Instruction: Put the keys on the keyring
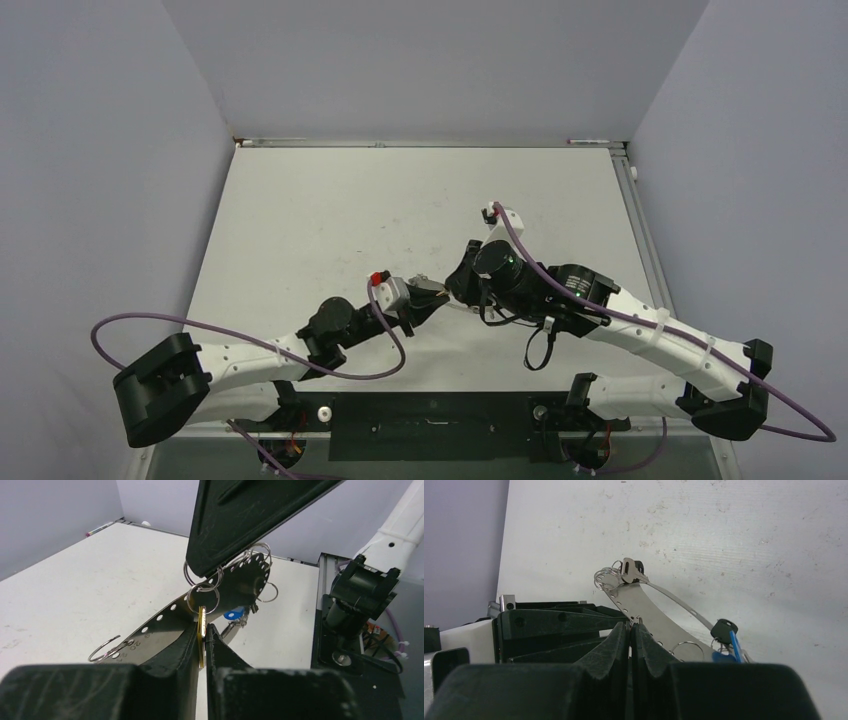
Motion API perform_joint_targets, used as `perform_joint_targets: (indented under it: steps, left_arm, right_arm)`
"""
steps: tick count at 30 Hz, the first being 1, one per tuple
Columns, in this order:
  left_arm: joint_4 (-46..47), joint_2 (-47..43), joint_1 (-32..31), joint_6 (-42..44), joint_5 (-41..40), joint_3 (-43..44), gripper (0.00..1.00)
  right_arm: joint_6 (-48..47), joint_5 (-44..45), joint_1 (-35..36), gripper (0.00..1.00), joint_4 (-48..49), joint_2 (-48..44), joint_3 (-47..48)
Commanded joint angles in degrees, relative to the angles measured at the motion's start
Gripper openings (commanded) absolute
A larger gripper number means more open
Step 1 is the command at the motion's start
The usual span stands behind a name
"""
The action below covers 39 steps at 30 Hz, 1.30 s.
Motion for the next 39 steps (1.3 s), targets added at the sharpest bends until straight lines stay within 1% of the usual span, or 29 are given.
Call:
perform_joint_targets:
  steps: [1,3,7,10,13,16,21,22,25,26,28,30,35,39]
  left_arm:
    - [3.96,1.25,-0.30,0.75,-0.25,2.61,0.00]
    - [3.45,1.08,-0.36,1.13,-0.90,2.23,0.00]
    - [-1.04,-0.79,-0.46,3.52,-3.92,1.61,0.00]
    - [-3.07,-2.21,-0.61,4.95,-6.51,0.95,0.00]
    - [-6.08,-3.08,-0.90,8.22,-7.06,1.28,0.00]
    - [-9.20,-3.53,-1.75,10.15,-10.36,1.71,0.00]
    - [-10.87,-4.36,-2.97,11.26,-14.57,1.62,0.00]
    - [-11.47,-4.66,-3.04,11.42,-14.49,1.69,0.05]
    - [-14.39,-6.71,-3.48,12.58,-10.60,1.95,0.27]
    - [-15.78,-7.77,-3.60,13.15,-8.78,2.04,0.36]
    - [-19.36,-10.00,-3.98,14.87,-4.27,2.21,0.45]
    - [-23.46,-12.45,-4.50,16.34,-2.15,2.37,0.51]
    - [-34.09,-20.72,-4.85,18.18,-1.40,3.53,0.61]
    - [-39.49,-27.37,-5.04,18.35,-0.62,4.46,0.68]
  right_arm:
    - [0.98,0.41,0.57,0.05,3.53,-2.60,0.25]
    - [0.97,0.83,0.57,0.05,3.05,-2.78,0.87]
    - [1.03,1.41,0.56,0.05,0.80,-2.37,3.06]
    - [1.01,-0.07,0.44,0.05,0.77,-2.16,3.13]
    - [1.14,-1.09,0.47,0.05,0.47,-1.62,3.17]
    - [1.14,-0.80,0.38,0.05,-0.19,-1.60,3.80]
    - [0.80,-3.03,0.25,0.05,0.71,-1.23,3.63]
    - [0.67,-3.21,0.30,0.05,0.75,-1.03,3.66]
    - [0.21,-3.06,0.18,0.05,0.58,-0.67,3.50]
    - [0.05,-3.03,0.02,0.05,0.64,-0.63,3.48]
    - [-0.36,-3.01,-0.40,0.05,0.60,-0.55,3.41]
    - [-0.73,-2.94,-0.85,0.05,0.53,-0.53,3.27]
    - [-2.00,-3.11,-1.30,0.05,0.24,0.14,3.34]
    - [-3.10,-3.27,-1.52,0.05,-0.73,0.52,3.80]
